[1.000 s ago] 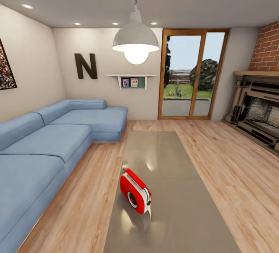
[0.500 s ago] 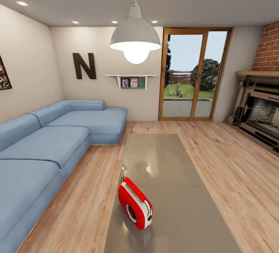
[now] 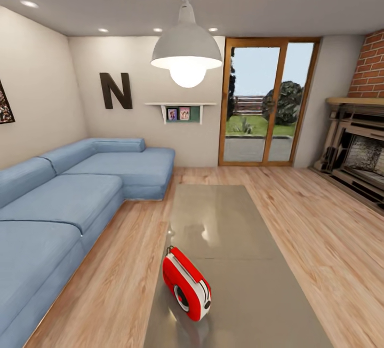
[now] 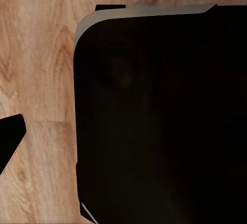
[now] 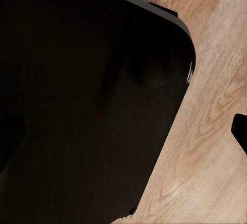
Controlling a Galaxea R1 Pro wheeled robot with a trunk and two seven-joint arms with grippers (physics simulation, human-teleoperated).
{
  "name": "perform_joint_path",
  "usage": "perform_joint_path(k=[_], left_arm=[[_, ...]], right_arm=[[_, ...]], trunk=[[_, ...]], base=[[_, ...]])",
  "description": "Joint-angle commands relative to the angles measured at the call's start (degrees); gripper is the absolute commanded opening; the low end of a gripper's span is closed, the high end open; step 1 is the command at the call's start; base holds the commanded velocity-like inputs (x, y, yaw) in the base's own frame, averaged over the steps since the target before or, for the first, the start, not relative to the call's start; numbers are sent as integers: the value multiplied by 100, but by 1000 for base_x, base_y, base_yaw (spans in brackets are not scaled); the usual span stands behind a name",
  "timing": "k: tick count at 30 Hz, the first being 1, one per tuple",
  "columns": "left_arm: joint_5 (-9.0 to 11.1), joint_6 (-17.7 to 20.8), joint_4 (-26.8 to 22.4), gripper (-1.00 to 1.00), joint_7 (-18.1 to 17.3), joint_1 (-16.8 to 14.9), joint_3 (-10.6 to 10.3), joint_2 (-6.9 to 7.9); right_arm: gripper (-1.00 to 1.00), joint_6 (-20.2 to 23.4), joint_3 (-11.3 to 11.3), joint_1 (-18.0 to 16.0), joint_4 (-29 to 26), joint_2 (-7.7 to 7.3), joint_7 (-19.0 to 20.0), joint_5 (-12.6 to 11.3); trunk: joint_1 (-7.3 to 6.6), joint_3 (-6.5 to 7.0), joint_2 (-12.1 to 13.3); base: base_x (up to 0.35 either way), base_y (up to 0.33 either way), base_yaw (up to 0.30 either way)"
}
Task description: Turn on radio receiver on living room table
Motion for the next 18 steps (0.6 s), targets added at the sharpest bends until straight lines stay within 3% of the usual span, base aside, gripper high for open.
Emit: perform_joint_path(k=[1, 5, 18], left_arm=[[0, 0, 0, 100, 0, 0, 0, 0], [0, 0, 0, 100, 0, 0, -1, 0], [-2, 3, 0, 100, 9, 0, -8, -6]], right_arm=[[100, 0, 0, 0, 0, 0, 0, 0], [100, -1, 0, 0, 0, 0, 0, 0], [100, 0, 0, 0, 0, 0, 0, 0]], trunk=[[0, 0, 0], [0, 0, 0], [0, 0, 0]], base=[[269, 80, 0], [153, 35, 0], [8, 2, 0]])
